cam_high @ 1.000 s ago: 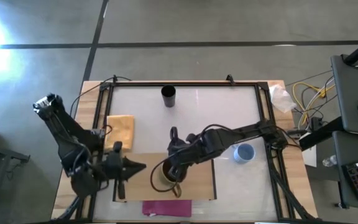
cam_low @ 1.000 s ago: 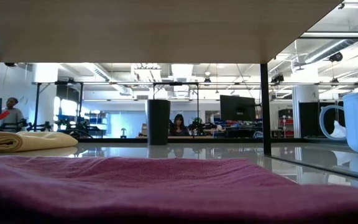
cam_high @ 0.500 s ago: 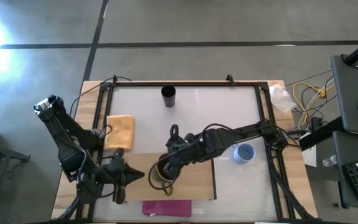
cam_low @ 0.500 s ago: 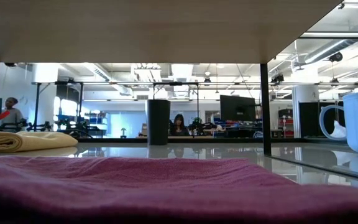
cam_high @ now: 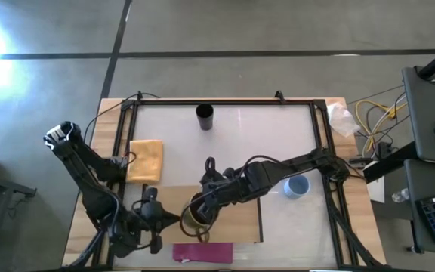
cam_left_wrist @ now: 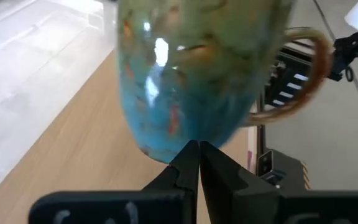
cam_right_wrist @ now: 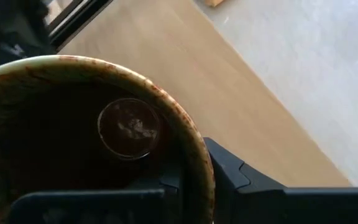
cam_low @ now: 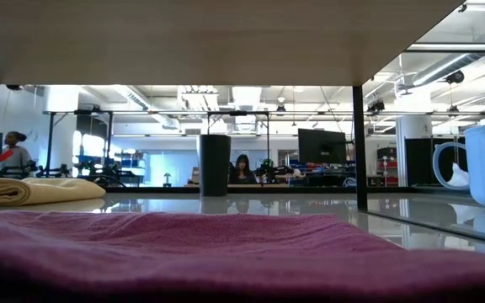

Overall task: Stack small to large cups/mugs on shelf
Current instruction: Put the brown mug on the shelf

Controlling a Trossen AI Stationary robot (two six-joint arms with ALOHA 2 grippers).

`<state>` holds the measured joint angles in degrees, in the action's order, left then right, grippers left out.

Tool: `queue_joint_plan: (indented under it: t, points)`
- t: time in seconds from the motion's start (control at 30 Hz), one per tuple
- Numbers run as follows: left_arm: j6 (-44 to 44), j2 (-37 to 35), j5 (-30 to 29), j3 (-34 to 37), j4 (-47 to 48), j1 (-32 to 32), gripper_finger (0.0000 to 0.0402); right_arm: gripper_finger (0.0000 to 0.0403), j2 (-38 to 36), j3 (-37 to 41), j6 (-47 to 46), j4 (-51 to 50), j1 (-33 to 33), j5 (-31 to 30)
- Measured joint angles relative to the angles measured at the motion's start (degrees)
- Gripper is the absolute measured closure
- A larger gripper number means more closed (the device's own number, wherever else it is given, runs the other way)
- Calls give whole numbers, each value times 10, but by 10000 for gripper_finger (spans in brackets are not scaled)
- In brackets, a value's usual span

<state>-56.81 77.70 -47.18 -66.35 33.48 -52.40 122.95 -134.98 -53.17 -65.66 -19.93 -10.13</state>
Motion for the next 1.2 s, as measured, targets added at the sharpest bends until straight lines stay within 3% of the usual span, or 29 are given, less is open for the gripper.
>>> queue_joint_plan:
  t: [0.7, 1.0, 1.2]
  points:
    - [-15, 22, 6, 1, -10, 9, 402, 367, 14, 2, 37, -2, 2, -5]
    - [-14, 26, 8, 3, -10, 22, 402, 315, 14, 2, 40, 7, 4, -4]
    - [-15, 26, 17, 4, -10, 26, 402, 305, 14, 2, 41, 4, 6, -4]
